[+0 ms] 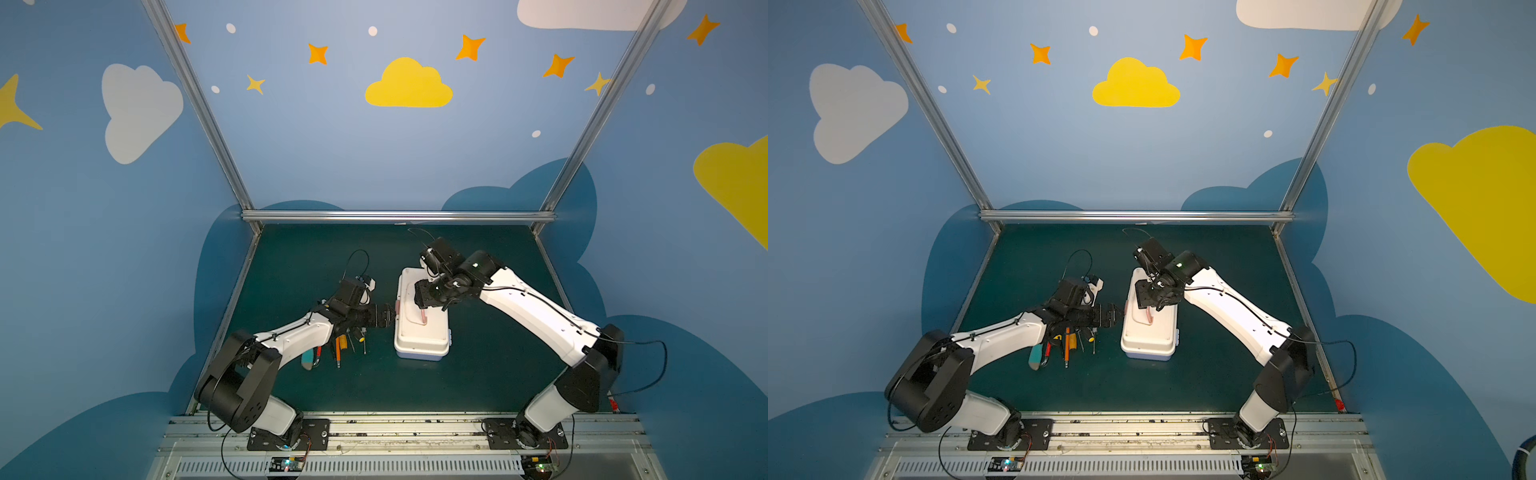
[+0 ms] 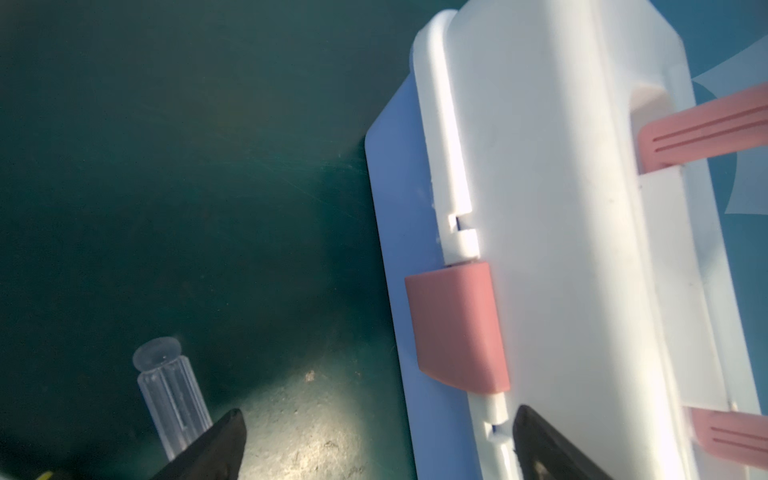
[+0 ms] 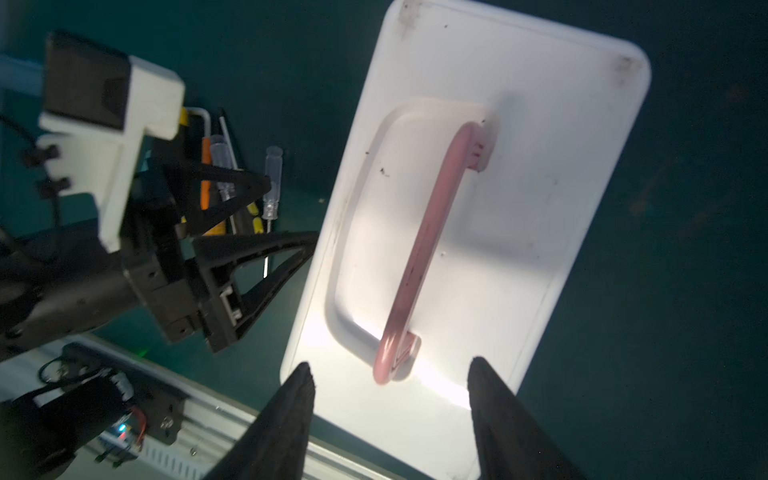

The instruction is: Pack the tool kit

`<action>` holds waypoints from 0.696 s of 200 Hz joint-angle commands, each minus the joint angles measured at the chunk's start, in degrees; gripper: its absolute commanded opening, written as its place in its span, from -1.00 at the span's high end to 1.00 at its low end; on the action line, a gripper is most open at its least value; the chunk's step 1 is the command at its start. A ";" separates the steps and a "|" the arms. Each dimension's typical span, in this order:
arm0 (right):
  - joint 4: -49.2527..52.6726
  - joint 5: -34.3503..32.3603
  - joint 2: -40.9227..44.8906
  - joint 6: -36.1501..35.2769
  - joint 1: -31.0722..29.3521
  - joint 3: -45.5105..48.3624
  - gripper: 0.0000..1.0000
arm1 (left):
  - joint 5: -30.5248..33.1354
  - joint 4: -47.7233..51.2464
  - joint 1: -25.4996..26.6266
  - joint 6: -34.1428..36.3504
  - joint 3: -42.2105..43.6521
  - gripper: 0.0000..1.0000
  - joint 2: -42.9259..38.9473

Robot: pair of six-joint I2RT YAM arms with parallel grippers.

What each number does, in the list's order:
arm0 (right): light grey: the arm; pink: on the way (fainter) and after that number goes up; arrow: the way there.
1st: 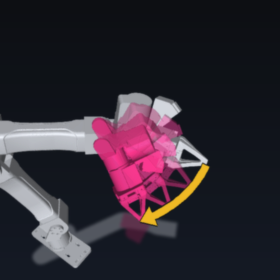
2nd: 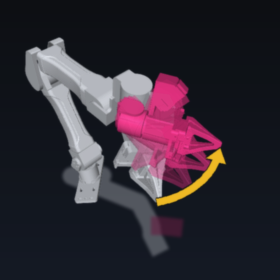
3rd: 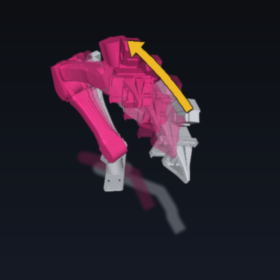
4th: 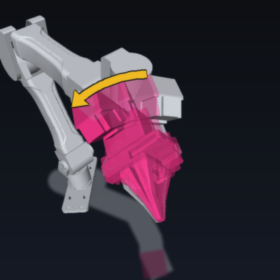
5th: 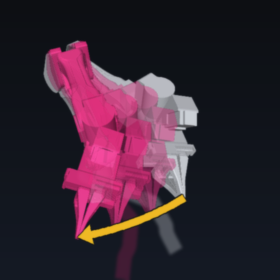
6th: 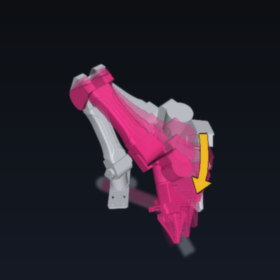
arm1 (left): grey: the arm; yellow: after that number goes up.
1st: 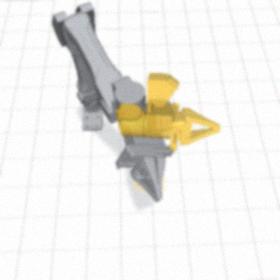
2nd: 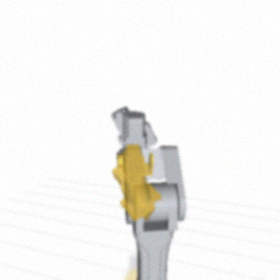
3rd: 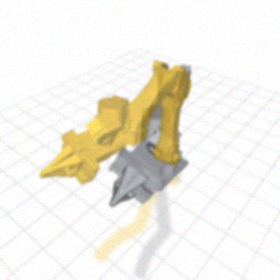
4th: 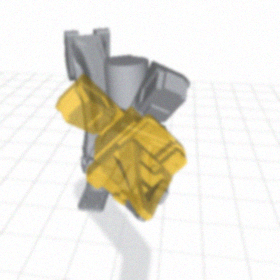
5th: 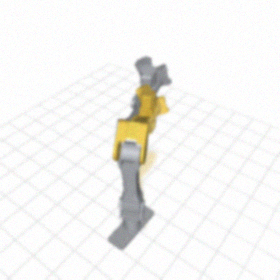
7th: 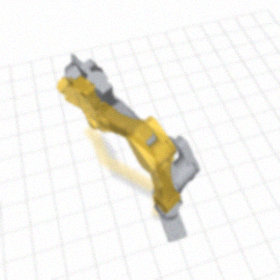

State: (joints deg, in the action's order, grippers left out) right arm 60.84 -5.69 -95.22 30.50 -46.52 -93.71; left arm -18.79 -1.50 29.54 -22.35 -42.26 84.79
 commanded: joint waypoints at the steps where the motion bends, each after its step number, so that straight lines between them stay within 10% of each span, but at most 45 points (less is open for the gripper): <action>1: 9.38 -7.64 -4.92 2.66 -0.50 -4.16 -0.22 | -0.16 -2.24 0.10 -0.92 1.40 -0.99 -1.89; 55: 4.97 -4.89 -7.96 0.88 -0.41 -4.29 -0.09 | 4.35 -4.10 0.09 -1.62 5.02 -0.99 -6.43; 139: 0.31 -0.24 -6.26 2.46 1.39 0.20 0.65 | 9.76 -4.47 -0.17 -5.66 6.17 -0.99 -9.34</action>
State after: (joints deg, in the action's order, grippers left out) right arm 62.43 -7.44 -103.37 32.03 -45.50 -94.83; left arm -9.76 -4.54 29.50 -26.85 -36.49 76.73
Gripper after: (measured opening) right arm 0.221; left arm 0.997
